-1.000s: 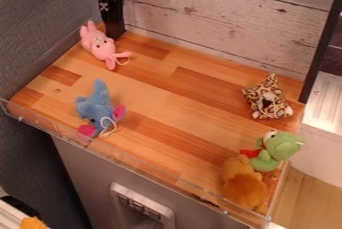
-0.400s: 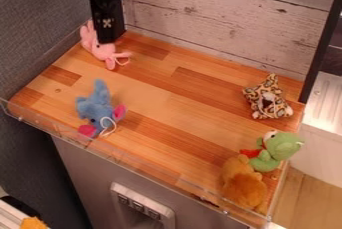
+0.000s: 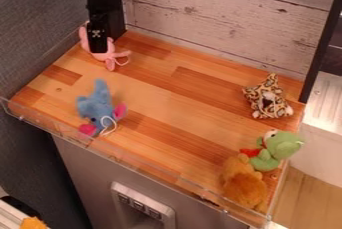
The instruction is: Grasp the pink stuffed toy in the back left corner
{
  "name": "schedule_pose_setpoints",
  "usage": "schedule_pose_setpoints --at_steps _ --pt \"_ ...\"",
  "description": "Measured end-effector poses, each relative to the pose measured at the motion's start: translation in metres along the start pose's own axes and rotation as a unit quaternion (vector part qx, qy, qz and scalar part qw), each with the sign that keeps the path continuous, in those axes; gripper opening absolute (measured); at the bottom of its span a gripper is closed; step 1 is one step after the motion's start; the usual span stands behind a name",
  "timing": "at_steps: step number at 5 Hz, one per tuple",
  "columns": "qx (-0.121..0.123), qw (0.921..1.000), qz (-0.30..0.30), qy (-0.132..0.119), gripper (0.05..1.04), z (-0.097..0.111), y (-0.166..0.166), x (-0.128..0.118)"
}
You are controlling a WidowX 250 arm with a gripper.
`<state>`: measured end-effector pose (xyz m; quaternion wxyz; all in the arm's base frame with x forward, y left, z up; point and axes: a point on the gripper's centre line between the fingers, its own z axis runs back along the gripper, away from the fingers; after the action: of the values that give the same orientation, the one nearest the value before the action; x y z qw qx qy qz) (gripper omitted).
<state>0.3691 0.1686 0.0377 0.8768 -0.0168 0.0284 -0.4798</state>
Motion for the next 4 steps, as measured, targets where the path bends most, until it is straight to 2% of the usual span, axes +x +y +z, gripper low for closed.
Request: schedule_pose_setpoints --at_steps 1,2,3,4 --pt "0.003 0.9989 -0.048 0.0 1.0 -0.0057 0.0025 -0.0001" --pt "0.008 0.9983 -0.058 -0.001 1.0 -0.0069 0.0045 0.0003" --pt "0.011 0.9983 -0.057 -0.001 0.999 -0.0082 0.0058 0.0005" --pt "0.025 0.9993 -0.027 -0.003 1.0 -0.0093 0.0104 0.0011"
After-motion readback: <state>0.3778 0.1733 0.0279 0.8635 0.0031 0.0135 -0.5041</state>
